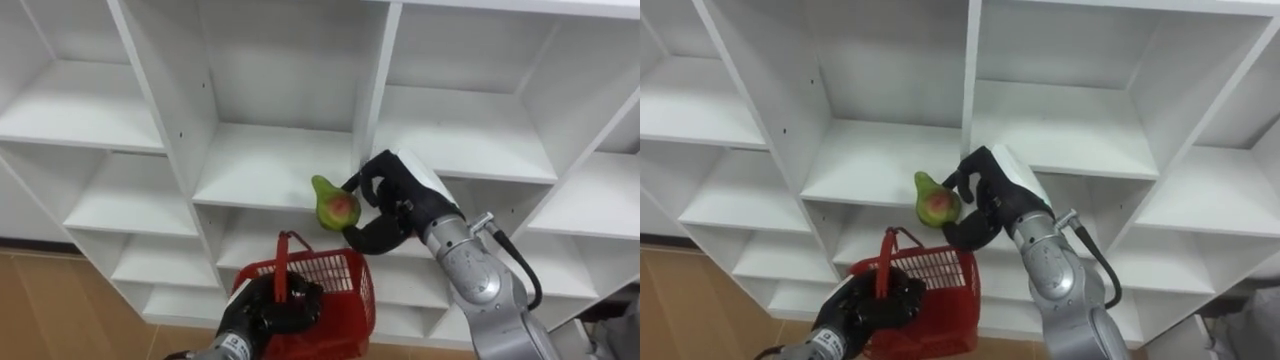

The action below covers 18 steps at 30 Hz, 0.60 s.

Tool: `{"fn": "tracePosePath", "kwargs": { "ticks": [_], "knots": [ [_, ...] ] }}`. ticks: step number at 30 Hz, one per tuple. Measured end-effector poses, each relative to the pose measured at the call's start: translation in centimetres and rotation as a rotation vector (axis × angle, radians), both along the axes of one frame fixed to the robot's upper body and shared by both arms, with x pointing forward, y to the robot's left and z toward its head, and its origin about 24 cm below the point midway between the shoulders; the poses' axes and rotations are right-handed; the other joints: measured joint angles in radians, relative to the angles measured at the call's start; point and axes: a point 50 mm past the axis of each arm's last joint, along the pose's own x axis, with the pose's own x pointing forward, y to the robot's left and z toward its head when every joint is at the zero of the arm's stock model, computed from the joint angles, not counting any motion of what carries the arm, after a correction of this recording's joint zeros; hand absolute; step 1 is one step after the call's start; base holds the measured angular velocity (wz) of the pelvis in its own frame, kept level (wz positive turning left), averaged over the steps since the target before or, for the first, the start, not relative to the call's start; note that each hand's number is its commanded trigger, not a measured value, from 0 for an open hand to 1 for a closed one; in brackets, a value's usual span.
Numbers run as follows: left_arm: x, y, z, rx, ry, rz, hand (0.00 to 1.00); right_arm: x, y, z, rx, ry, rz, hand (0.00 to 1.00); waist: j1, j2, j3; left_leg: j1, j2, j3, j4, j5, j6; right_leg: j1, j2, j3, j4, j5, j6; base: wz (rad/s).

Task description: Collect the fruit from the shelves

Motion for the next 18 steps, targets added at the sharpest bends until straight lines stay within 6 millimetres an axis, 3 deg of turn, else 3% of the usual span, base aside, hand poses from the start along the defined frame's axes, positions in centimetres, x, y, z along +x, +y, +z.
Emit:
{"fn": "tracePosePath", "kwargs": {
  "ticks": [3, 13, 18],
  "knots": [
    [0.3, 0.0, 0.3, -0.003, -0.018, 0.007, 1.0, 0.0, -0.2, -0.1, -0.014, 0.001, -0.002, 1.0, -0.004, 0.006, 0.0026, -0.004, 0.002, 0.009, 0.0, 0.0, 0.0, -0.007, 0.001, 0.002, 0.0, 0.001, -0.001, -0.07],
    [1.0, 0.5, 1.2, -0.018, -0.054, 0.06, 1.0, -0.6, -0.5, -0.7, 0.02, 0.037, -0.009, 1.0, -0.02, 0.03, -0.0068, -0.022, 0.012, 0.016, 0.0, -0.002, -0.004, -0.036, 0.01, 0.025, 0.001, 0.003, -0.005, -0.03],
    [1.3, 0.5, 1.6, -0.015, -0.073, 0.071, 1.0, -1.5, -0.7, -1.6, 0.032, 0.077, -0.02, 1.0, -0.02, 0.031, -0.0066, -0.023, 0.012, 0.018, 0.0, -0.003, -0.006, -0.038, 0.013, 0.029, 0.001, 0.004, -0.006, -0.01]
  ]
}}
